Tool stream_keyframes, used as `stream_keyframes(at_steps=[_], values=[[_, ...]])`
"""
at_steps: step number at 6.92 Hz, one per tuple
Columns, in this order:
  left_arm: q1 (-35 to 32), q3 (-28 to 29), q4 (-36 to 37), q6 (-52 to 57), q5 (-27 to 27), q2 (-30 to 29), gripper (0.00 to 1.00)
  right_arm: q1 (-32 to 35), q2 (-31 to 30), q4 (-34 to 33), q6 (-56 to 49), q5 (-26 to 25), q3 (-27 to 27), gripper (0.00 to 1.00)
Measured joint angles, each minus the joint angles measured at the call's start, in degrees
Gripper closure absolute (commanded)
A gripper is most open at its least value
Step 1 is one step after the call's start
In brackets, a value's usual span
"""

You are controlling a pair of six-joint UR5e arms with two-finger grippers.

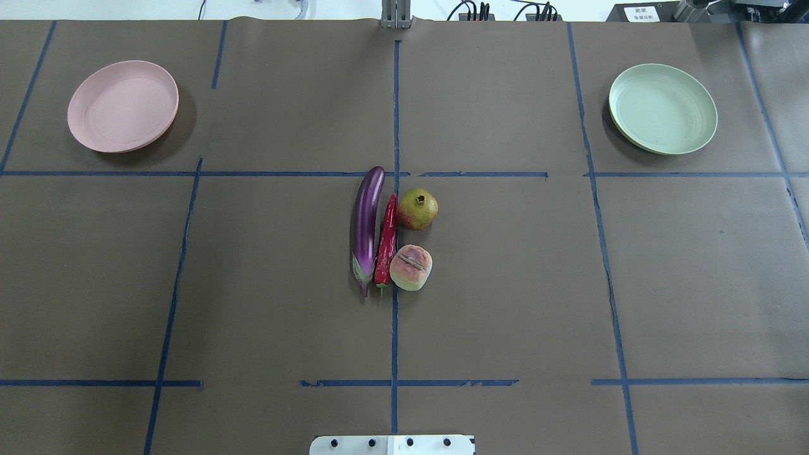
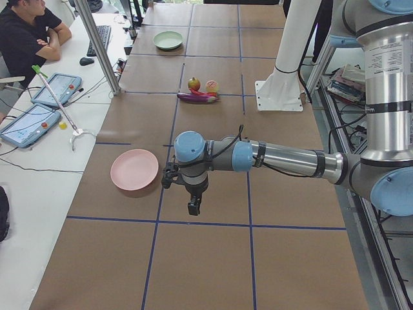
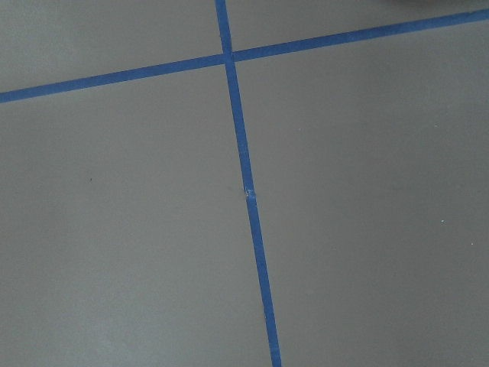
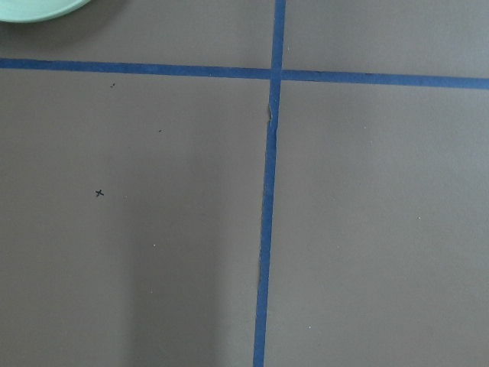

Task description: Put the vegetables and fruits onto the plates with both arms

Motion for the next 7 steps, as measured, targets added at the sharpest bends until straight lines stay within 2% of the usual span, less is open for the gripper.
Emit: stream_keyframes(at_steps=[4,7], values=[[0.02,1.06,-0.46,-0.46,-0.32,0.06,0.00,-0.39,0.06,3.31,0.08,0.69,-0.12,0.00],[0.04,2.14,-0.86,-0.02,-0.54,0.02,0.00,-2.43,0.50,6.94,2.07,3.81,0.63,0.00]])
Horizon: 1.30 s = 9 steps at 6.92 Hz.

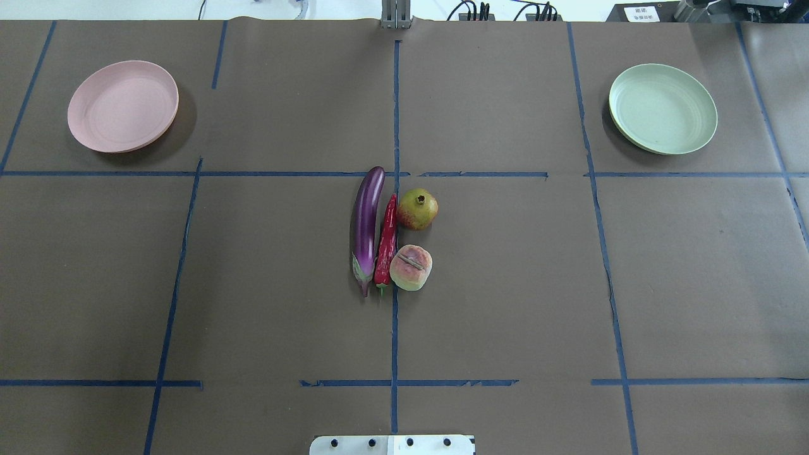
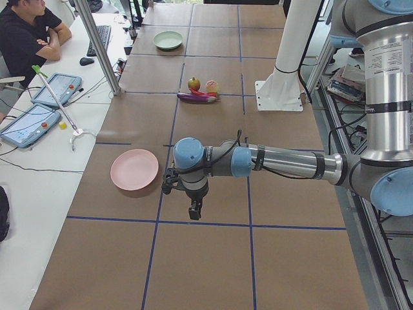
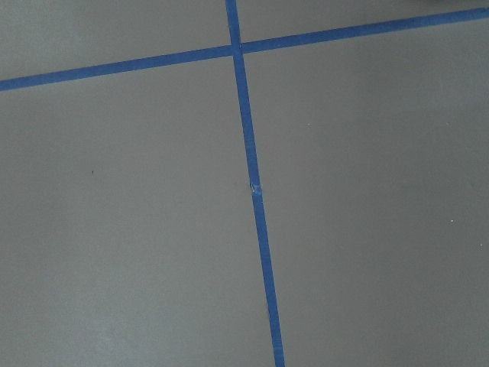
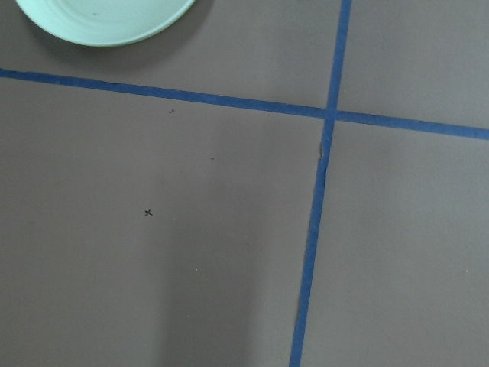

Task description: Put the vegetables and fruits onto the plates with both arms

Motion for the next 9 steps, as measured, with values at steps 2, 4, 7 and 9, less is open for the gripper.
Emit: stream_keyframes(at_steps=[2,4,7,9], values=[[0.06,-0.03,-0.07,-0.01,-0.01,-0.03,0.00,-6.83,1.70,9.81,12.44,0.57,0.56,0.00],[0.15,-0.03,-0.56,-0.05,-0.01,-0.14,0.00,-13.24,7.15,14.70,27.53,0.01,1.27,0.01],[0.21,-0.05,-1.02,-0.14,-0.08,-0.24,0.00,-27.22,20.63,15.02,49.19,-6.96,1.64,0.01],[0.28,0.05,-1.04,-0.15,-0.08,-0.25,0.00,-37.95,30.89,9.00,60.28,-16.16,1.12,0.01]])
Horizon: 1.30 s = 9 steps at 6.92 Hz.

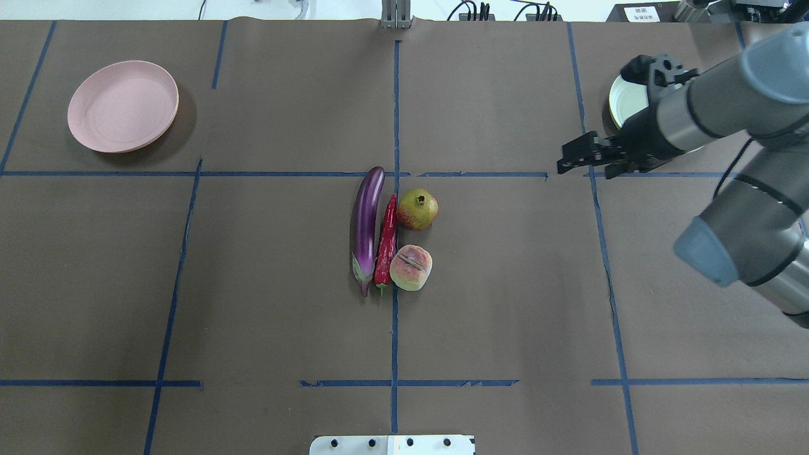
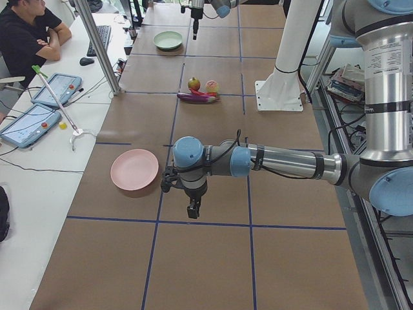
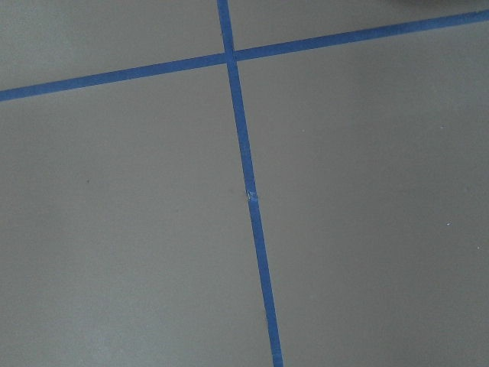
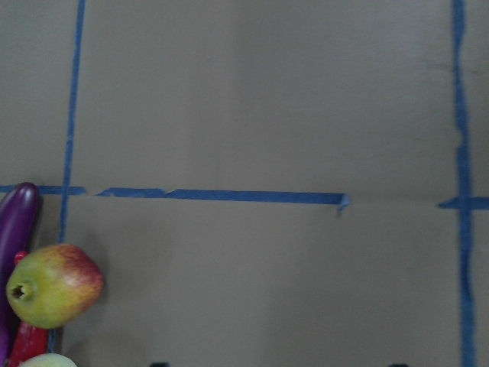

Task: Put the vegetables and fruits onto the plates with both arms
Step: 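Move the right gripper over the pear beside the eggplant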

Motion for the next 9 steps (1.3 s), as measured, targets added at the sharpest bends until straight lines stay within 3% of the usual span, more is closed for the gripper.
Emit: stream_keyframes(at_steps=[2,4,6,9], values=[[0.12,0.05,0.06,0.00,0.00,-0.03,0.00,-9.36,10.38,-10.22,3.62,-15.70,-1.39,0.01],[0.15,0.16,0.08,0.00,-0.02,-0.07,0.00,-14.54,17.42,-9.70,7.23,-27.27,-6.81,0.01],[0.16,0.12,0.07,-0.06,-0.08,-0.09,0.00,-16.37,21.58,-7.09,10.32,-29.71,-12.60,0.01],[0.16,0.16,0.00,-0.09,-2.01,-0.09,0.00,-18.49,22.57,-6.46,10.44,-29.91,-16.44,0.01]])
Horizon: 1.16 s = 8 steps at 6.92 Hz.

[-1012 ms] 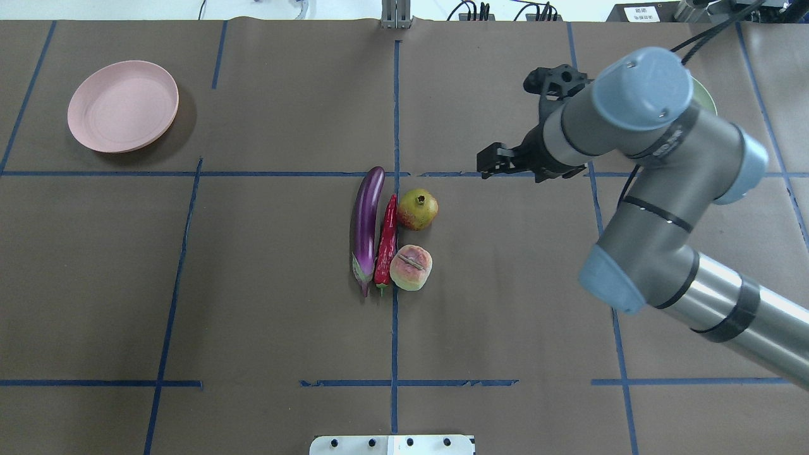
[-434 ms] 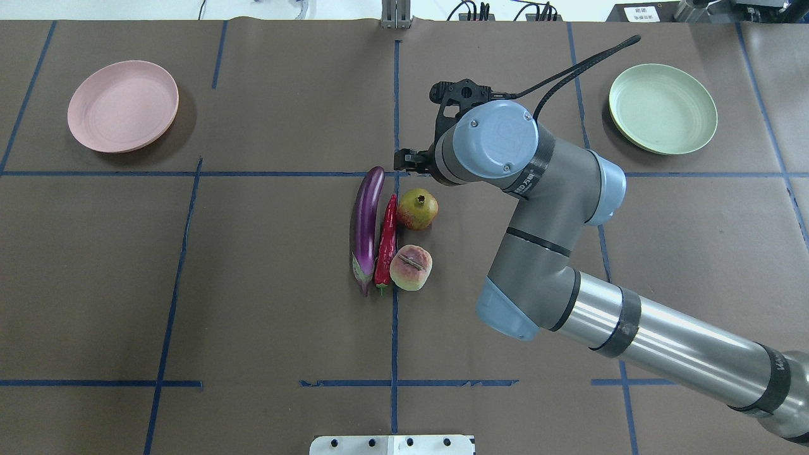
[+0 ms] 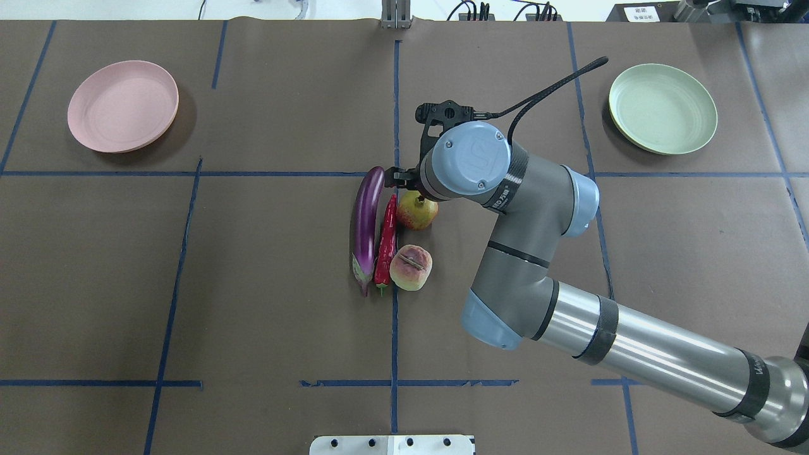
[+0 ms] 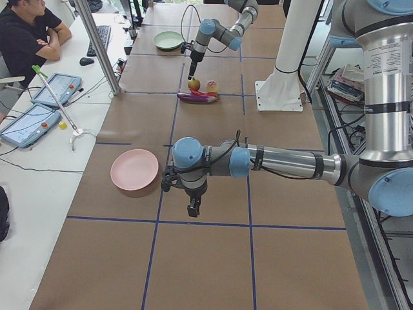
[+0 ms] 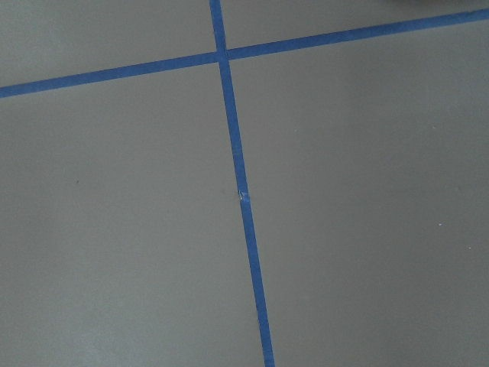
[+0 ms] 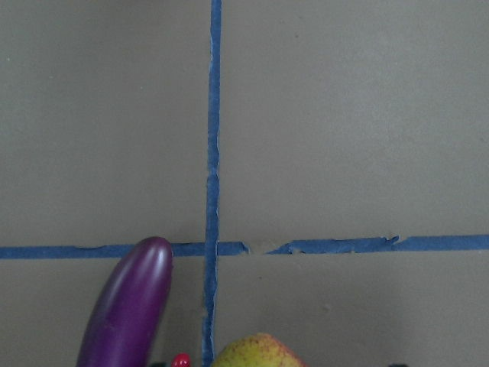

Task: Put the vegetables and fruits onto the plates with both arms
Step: 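Lower the right gripper and close it on the pear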

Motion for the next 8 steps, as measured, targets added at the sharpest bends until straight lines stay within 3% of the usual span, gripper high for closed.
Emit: stream_keyframes(at_steps=[7,8], values=[[0.00,-0.07,0.00,0.07,-0.45,0.08,0.00,-2.01,2.32,0.34,-0.24,-0.43,-5.72,0.01],[0.00,-0.13,0.00,0.08,-0.45,0.11,0.00,-2.60,2.28,0.36,-0.25,-0.50,-6.14,0.06]])
